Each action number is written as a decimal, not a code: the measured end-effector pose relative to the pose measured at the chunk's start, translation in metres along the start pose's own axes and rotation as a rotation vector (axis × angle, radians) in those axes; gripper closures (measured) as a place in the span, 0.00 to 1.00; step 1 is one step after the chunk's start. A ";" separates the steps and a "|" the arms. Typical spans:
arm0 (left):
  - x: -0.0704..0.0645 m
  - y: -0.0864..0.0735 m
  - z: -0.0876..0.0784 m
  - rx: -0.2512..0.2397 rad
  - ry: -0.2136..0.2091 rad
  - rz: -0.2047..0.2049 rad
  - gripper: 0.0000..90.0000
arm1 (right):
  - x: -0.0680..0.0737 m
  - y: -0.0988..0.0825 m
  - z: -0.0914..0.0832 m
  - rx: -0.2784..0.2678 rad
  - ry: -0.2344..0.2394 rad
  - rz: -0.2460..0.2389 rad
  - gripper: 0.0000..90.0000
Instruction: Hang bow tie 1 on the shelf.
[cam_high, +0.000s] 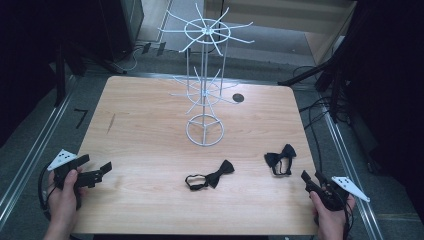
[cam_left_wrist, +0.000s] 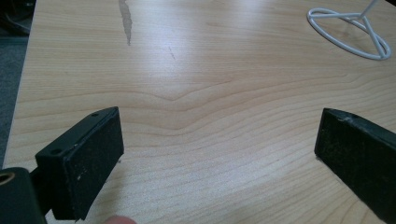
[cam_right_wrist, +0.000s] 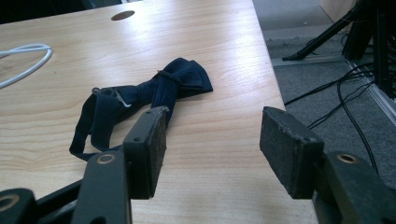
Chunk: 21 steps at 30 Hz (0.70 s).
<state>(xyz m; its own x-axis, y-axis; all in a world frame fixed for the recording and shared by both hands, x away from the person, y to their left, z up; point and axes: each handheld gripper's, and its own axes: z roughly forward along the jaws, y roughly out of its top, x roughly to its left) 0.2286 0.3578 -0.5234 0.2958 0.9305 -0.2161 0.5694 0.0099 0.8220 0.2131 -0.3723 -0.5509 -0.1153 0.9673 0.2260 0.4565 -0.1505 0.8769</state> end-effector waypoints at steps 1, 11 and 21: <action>0.000 0.000 0.000 0.001 0.001 -0.001 0.02 | 0.001 0.000 0.000 0.002 0.002 0.003 0.47; -0.001 0.000 0.000 0.002 0.000 0.005 0.02 | 0.009 0.009 0.005 0.004 0.036 0.042 0.51; -0.001 0.001 0.001 0.007 0.000 0.009 0.02 | 0.024 0.013 0.025 0.030 0.036 0.034 0.57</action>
<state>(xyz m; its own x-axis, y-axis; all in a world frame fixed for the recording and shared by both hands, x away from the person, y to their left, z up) 0.2295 0.3563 -0.5233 0.3015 0.9304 -0.2086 0.5721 -0.0015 0.8202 0.2380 -0.3460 -0.5445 -0.1308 0.9535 0.2716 0.4870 -0.1769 0.8553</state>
